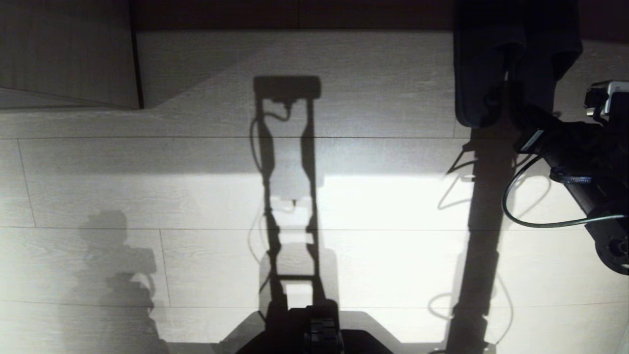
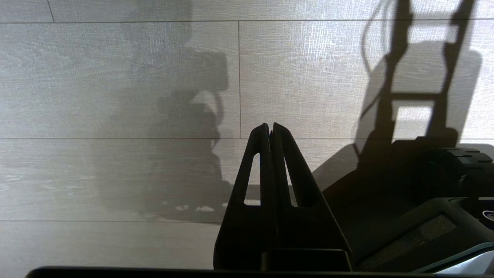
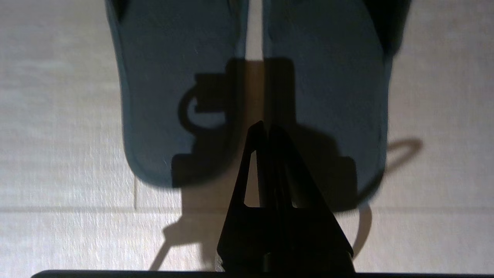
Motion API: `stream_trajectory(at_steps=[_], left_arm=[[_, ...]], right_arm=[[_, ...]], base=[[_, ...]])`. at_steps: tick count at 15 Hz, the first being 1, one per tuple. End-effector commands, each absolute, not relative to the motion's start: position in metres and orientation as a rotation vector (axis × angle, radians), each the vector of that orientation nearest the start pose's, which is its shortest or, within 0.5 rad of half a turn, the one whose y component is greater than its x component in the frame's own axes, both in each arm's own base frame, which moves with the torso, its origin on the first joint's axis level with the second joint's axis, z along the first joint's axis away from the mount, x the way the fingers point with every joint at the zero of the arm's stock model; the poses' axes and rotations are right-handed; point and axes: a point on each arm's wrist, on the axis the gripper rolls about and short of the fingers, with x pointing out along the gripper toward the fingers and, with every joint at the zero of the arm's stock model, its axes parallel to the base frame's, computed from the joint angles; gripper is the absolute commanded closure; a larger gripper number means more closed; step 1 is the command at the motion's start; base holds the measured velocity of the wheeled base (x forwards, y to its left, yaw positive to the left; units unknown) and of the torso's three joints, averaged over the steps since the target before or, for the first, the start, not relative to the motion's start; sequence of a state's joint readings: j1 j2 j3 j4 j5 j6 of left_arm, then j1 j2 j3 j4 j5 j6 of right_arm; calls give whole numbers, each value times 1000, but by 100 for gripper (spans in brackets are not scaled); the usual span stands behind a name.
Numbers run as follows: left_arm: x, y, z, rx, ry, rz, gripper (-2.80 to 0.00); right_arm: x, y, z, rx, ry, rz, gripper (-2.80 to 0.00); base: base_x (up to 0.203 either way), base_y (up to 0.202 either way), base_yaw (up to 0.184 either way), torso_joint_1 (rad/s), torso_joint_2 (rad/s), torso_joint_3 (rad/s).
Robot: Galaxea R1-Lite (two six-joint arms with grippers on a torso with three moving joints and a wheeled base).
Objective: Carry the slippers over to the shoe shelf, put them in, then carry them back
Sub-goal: Pick up the slippers on the floor
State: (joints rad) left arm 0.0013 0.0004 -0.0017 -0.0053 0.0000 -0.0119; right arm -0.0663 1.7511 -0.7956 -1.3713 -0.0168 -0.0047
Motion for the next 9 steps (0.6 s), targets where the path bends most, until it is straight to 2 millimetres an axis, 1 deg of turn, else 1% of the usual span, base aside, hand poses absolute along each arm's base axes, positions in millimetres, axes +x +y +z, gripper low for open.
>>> stream_trajectory(at_steps=[1,7,9], left_arm=[[-23,0,77,-12,-8,1,0],[-23,0,77,-12,-8,1,0],[-23,0,77,-12,-8,1,0]], right_arm=[[313,-18,245,-21,-449,-74,-280],[320,-18,253,-23,-486,-71,-280],[323,-18,259,-24,-509,-70,-280]], base=[[0,0,0,0,0,0],[0,0,0,0,0,0],[0,0,0,0,0,0]])
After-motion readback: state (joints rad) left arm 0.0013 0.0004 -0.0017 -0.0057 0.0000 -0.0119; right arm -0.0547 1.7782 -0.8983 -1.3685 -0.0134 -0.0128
